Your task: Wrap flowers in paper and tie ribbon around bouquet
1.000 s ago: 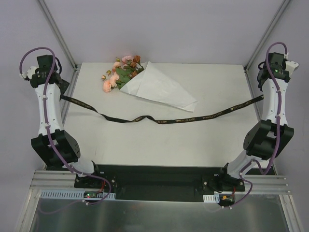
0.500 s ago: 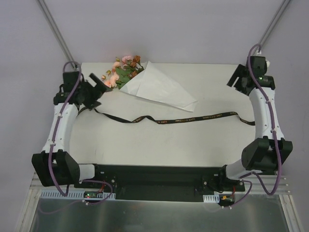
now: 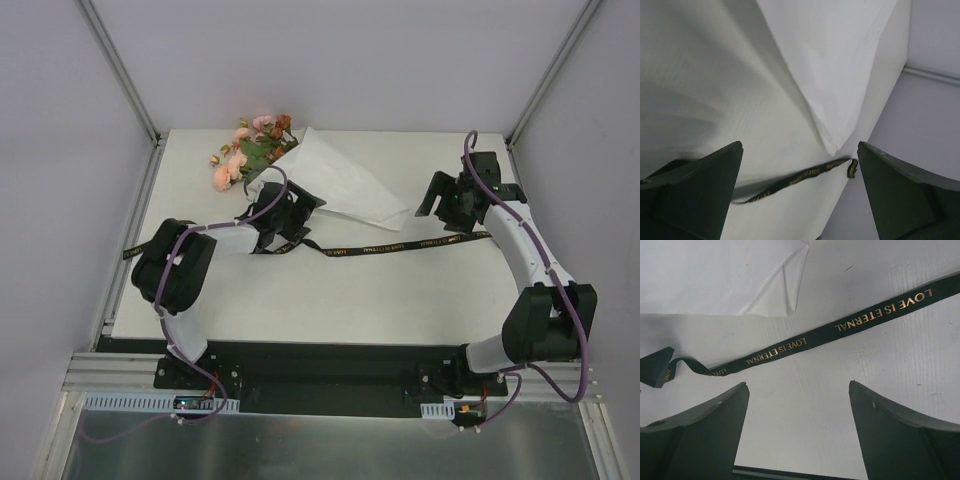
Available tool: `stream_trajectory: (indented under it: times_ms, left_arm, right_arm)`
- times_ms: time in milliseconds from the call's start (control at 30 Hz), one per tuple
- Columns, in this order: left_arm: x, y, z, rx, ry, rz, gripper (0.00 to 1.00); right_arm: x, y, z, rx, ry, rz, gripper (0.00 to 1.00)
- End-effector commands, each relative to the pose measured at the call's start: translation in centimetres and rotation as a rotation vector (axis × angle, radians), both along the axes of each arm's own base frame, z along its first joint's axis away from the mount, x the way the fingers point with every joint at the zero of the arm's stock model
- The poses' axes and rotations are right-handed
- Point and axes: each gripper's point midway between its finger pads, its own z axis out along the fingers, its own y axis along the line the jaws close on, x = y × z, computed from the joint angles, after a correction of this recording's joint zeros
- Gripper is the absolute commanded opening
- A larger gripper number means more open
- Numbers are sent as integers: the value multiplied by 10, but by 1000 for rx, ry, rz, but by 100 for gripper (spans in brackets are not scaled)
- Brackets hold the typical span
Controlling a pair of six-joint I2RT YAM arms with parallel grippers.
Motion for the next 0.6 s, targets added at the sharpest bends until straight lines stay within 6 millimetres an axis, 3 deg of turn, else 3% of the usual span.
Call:
stream_trajectory:
  times_ms: [0,67,200,400,567]
  left_arm:
    - [67,2,26,-104,-138,290,99]
    - [71,4,4,-75,-100,344,99]
    - [76,3,-21,-72,-41,424,96]
    - [93,0,-33,-32,-48,497,94]
    - [100,-4,-57,-60,-37,560,90]
  right_arm:
    - [1,1,33,-2,-125,27,85]
    - [-2,-2,36,-18,-133,26,85]
    - [-2,-6,39,-24,-146,27,85]
    - [-3,0,31,7,-125,40,85]
    - [-5,2,29,31,-147,39,86]
